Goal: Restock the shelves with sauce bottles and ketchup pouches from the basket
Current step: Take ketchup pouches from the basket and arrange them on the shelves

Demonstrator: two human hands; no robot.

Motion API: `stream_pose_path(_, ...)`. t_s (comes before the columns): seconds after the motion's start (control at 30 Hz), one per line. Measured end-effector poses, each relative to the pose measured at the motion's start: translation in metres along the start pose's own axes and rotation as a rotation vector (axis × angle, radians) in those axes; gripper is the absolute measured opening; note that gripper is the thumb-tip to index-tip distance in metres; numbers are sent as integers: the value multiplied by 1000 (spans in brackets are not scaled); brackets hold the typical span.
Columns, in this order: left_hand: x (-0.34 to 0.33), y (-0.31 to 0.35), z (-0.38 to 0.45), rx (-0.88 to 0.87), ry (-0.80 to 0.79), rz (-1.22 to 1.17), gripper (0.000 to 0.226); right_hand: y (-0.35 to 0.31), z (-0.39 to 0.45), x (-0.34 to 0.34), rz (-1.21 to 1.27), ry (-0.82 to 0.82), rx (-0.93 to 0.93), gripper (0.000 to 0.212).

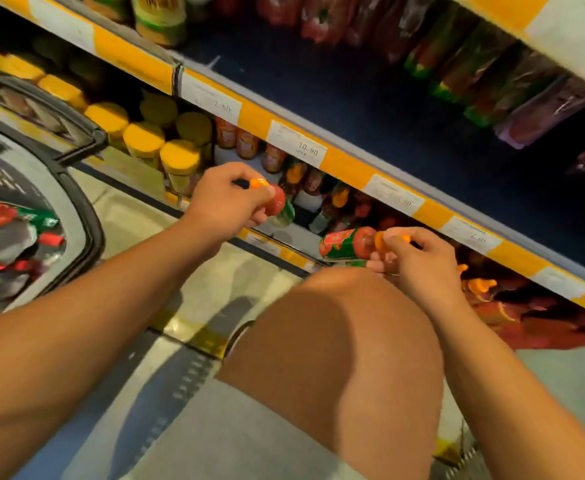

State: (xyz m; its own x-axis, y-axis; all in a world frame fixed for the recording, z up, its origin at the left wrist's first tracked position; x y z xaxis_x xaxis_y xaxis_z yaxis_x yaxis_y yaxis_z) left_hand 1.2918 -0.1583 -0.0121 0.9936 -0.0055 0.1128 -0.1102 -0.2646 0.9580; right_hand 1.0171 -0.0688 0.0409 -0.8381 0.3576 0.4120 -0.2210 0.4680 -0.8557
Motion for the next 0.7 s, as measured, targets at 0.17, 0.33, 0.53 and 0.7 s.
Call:
stream_pose_path(0.17,-32,-26,39,8,-32,71,9,28,38,-27,-12,-13,-52,6)
stream_pose_path(0.33,-66,-48,73,42,-90,120,10,44,67,-48,-17,-55,-82,9)
stream_pose_path(0.53,-93,-67,104,55,-77,265,14,54,88,-65,-70,-67,-70,6)
stream_pose_path(0.7,-116,-71,120,88,-121,333,23,63,102,-77,-132,-74,-90,13)
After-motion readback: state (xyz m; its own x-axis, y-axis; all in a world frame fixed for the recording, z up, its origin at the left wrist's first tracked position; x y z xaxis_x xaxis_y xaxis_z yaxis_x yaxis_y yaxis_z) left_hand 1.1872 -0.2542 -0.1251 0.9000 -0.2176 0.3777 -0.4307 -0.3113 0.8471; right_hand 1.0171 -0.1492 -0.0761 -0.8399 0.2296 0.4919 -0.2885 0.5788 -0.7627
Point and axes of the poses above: each hand's wrist, its own z-axis towards the middle knuckle, its own x-axis out of the back of the hand, y = z × x, the point moved 4 cm from there along z, towards the middle knuckle, and after that the axes turned 1 degree about x, right-handed, at the moved point
